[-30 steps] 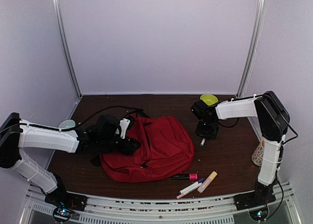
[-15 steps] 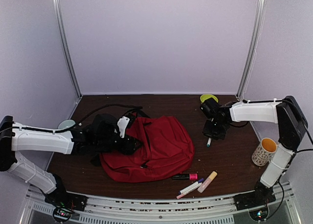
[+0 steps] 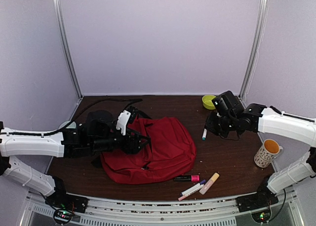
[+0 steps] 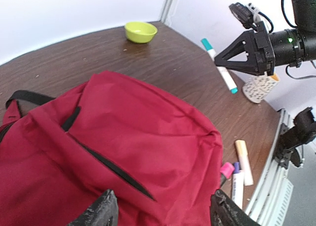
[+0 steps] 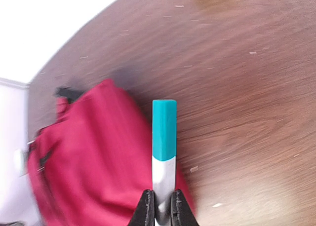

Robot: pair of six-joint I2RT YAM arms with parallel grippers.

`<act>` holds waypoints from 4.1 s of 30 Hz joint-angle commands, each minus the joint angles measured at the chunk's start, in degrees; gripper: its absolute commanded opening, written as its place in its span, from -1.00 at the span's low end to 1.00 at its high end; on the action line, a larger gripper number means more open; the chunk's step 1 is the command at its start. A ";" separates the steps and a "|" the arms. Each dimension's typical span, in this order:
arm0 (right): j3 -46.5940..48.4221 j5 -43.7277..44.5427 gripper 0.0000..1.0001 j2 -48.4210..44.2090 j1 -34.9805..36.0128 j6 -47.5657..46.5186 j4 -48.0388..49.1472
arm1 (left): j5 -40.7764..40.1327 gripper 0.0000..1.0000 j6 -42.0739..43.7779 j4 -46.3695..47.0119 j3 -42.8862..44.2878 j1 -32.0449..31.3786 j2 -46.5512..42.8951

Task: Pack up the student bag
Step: Pass from the right arm to the left

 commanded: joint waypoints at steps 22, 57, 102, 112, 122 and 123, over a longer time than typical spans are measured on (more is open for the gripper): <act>-6.92 -0.59 -1.00 -12.96 18.06 5.06 21.31 | 21.52 0.36 -2.47 23.32 11.86 -6.63 17.94; -23.47 -9.04 -1.00 -23.03 21.09 -6.20 53.81 | 30.62 -0.50 -19.61 47.62 13.48 -6.58 26.33; -25.57 -2.81 0.43 -31.08 20.72 -18.32 37.00 | 9.30 -1.00 -4.83 11.06 13.20 -6.08 14.32; -15.84 -0.05 0.43 -25.05 19.07 -29.33 20.82 | -7.49 -1.00 -1.77 -10.37 11.91 -4.74 8.97; 6.07 -1.58 0.40 1.62 18.73 -34.42 8.40 | -17.95 -1.00 -5.61 -19.98 7.66 -2.83 4.83; 8.03 -2.58 0.39 4.25 18.65 -34.53 8.25 | -18.34 -1.00 -5.86 -20.57 6.79 -2.57 4.41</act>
